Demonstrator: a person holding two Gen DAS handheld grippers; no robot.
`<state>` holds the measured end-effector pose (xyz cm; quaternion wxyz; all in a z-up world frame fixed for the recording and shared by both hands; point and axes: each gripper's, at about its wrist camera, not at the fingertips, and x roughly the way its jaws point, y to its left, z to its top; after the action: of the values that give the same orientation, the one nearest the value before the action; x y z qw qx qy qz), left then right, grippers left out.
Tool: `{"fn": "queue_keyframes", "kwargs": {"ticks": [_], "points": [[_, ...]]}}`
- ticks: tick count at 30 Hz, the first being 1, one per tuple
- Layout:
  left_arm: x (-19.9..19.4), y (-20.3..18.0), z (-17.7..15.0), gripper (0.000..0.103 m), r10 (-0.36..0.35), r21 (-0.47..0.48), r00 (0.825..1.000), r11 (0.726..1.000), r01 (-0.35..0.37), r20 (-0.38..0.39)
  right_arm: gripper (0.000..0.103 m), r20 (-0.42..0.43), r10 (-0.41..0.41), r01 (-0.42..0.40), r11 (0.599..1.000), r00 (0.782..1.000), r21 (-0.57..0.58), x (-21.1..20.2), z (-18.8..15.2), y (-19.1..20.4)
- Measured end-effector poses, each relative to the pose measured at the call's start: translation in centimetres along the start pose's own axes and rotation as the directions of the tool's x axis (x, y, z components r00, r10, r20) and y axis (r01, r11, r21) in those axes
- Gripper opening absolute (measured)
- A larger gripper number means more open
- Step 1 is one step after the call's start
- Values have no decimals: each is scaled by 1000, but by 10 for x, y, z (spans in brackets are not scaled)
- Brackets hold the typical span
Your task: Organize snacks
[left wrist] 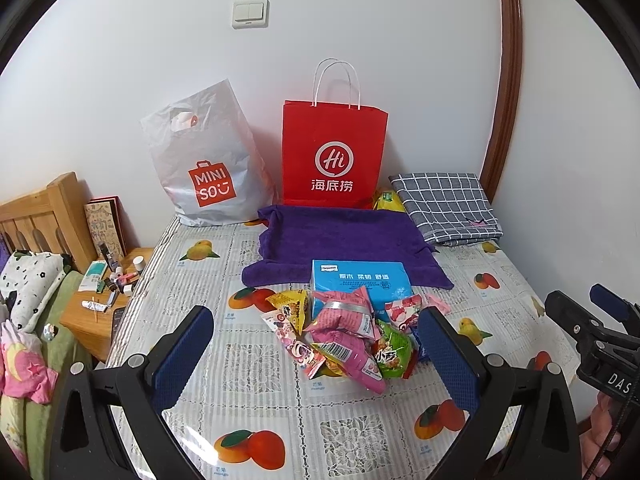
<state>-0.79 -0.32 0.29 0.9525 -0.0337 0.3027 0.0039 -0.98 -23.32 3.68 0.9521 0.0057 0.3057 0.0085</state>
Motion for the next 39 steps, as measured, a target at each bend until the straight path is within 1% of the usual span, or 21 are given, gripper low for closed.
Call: {"fn": "queue_keyframes", "kwargs": {"ticks": [13,39], "points": [[0,0,-1,103,4,0,1000,1000,-4,2,101,7,15,-15,1000,1000,-7,-2,1,2],[0,0,0,103,6,3,1000,1000,-6,1,101,8,16,-16,1000,1000,-6,-1,2,5]]}}
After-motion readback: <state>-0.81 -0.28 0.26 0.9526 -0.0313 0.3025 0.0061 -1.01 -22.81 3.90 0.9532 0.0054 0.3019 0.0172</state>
